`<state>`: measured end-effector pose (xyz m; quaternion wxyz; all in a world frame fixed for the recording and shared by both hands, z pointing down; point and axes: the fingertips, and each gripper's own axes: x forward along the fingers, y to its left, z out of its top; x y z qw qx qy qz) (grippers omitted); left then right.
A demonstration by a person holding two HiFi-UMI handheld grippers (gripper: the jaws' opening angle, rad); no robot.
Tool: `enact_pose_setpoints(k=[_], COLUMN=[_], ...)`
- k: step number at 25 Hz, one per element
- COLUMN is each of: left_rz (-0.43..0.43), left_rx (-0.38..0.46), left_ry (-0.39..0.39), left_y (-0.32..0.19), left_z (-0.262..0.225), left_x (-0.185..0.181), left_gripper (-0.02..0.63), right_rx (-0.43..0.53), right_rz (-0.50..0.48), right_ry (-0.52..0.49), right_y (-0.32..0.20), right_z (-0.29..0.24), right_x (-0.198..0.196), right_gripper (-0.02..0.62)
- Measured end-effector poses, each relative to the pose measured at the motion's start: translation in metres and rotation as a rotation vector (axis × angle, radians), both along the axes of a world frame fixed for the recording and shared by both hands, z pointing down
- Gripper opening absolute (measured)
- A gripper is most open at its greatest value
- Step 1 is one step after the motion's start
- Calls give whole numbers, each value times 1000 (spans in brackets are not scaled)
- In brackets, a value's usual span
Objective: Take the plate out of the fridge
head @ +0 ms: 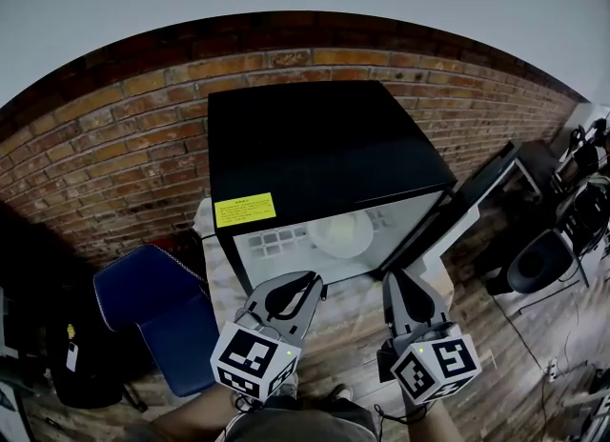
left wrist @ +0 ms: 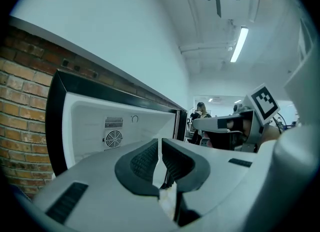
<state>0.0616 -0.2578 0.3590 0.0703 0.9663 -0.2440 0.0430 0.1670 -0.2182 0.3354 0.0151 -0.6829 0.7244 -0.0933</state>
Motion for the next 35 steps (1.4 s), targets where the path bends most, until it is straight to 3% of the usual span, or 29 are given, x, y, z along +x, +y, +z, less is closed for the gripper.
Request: enact_pose_setpoints(k=[9,16,24,30,35], left_rz=[-103,-183,-279,-336,-351], left_rx=[-217,-389,-647,-824,-913], left_ry=[107,191,353,471,507], left_y=[-23,-37,-59,-69,-74], left_z=[17,37,67,89,108], left_x=[16,34,44,46,53], left_gripper=[34,124,169,173,173], right_rx=[-59,-112,-175,-233,-276], right_rz=[-43,-97,-134,-188,-172], right_ry=[-137,-150,-256,-285,-367], right_y=[-34,-58,-80,-92,-101], right_z=[23,44,74,99,120], right_x=[31,55,79,75,74], right_gripper=[38,112,132,146,164])
